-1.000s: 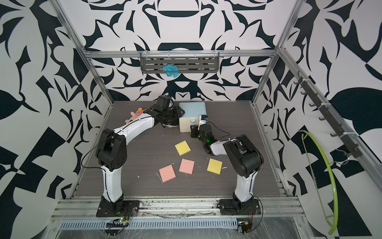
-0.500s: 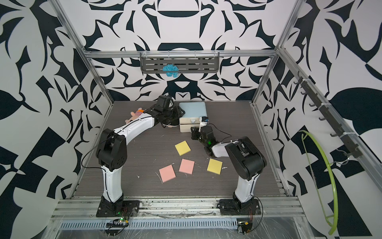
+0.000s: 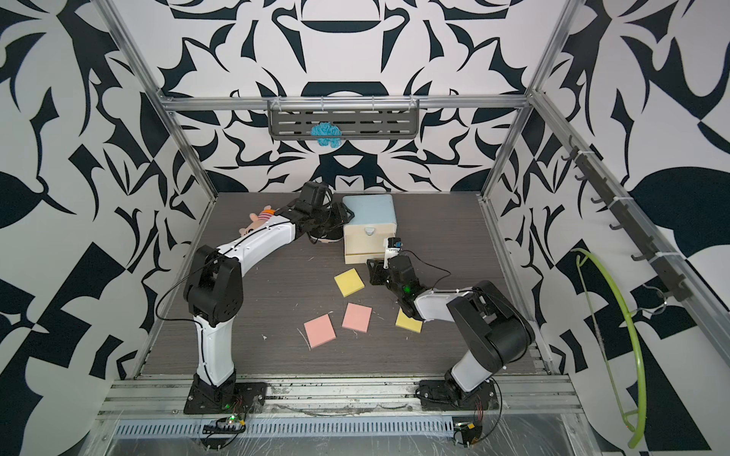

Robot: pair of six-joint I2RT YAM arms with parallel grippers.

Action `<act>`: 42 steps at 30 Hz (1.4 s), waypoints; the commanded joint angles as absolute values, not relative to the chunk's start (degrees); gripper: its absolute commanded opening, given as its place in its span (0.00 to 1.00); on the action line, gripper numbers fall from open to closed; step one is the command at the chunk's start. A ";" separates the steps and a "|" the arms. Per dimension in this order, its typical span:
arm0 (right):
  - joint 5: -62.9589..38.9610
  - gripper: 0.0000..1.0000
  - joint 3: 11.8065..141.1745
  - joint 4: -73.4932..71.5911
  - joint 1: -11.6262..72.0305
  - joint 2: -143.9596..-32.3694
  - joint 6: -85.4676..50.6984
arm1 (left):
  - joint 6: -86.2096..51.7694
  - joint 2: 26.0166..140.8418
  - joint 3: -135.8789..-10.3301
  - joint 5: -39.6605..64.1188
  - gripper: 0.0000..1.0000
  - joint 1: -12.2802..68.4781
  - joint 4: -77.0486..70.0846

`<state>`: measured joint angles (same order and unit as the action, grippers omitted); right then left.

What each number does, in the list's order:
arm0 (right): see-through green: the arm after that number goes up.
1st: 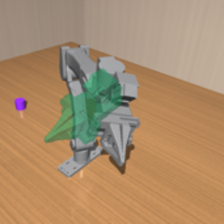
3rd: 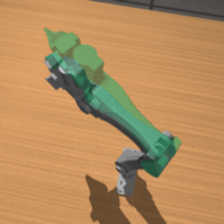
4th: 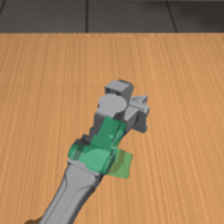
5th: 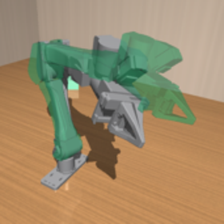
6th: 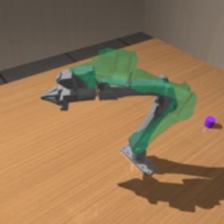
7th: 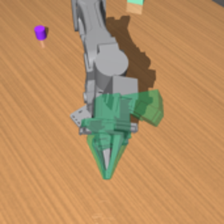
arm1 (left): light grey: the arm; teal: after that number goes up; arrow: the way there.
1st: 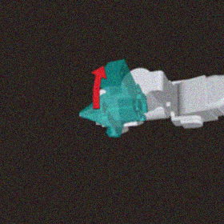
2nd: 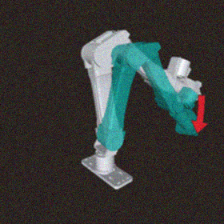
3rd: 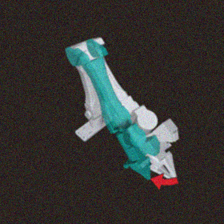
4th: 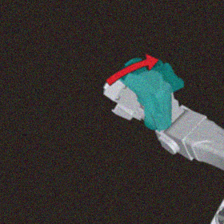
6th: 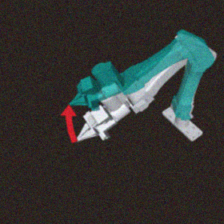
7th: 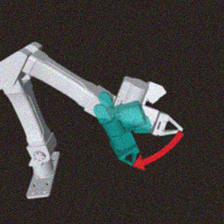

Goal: Please put the sticky notes in the drawer by color
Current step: Open the drawer in the storage box, then pick up the sticky notes from the center of the board.

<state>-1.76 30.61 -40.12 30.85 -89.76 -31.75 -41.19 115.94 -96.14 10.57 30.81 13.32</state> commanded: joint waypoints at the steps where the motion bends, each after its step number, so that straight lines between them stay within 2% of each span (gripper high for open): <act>1: -1.58 0.13 30.06 -38.91 31.60 -87.13 -32.33 | -41.40 118.47 -96.06 13.79 0.53 32.50 17.09; 9: -1.83 0.15 29.79 -37.48 31.99 -85.99 -32.45 | -41.48 118.32 -95.93 13.71 0.54 32.61 17.03; 12: -1.87 0.26 29.93 -36.15 32.01 -85.01 -31.82 | -41.48 118.13 -95.87 13.61 0.55 32.65 17.01; 16: -1.76 0.50 29.27 -32.00 32.13 -80.05 -31.32 | -41.09 117.35 -96.07 13.38 0.60 32.87 17.04; 19: -1.59 0.65 28.66 -26.66 32.16 -74.55 -29.65 | -40.79 116.23 -96.51 13.23 0.64 32.96 17.26; 23: -1.90 0.78 28.69 -17.04 32.16 -67.27 -25.23 | -39.63 113.70 -96.59 11.68 0.71 33.46 17.60; 27: -5.06 0.80 29.50 -8.96 32.16 -61.90 -20.31 | -35.86 108.14 -92.97 8.49 0.82 34.48 16.78; 33: -9.63 0.80 31.71 -1.82 32.34 -58.98 -15.55 | -32.18 94.17 -79.09 0.75 0.99 35.57 16.60; 38: -15.95 0.80 32.48 -0.57 35.84 -59.42 -10.15 | -31.66 80.71 -64.51 -6.46 0.99 35.47 19.51; 42: -15.73 0.80 34.60 2.47 42.34 -63.22 -6.34 | -35.94 75.04 -58.53 -7.90 0.99 33.05 27.25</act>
<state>-13.30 31.18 0.30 38.94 -61.34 -11.22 -33.85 76.82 -62.11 -4.23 34.61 19.73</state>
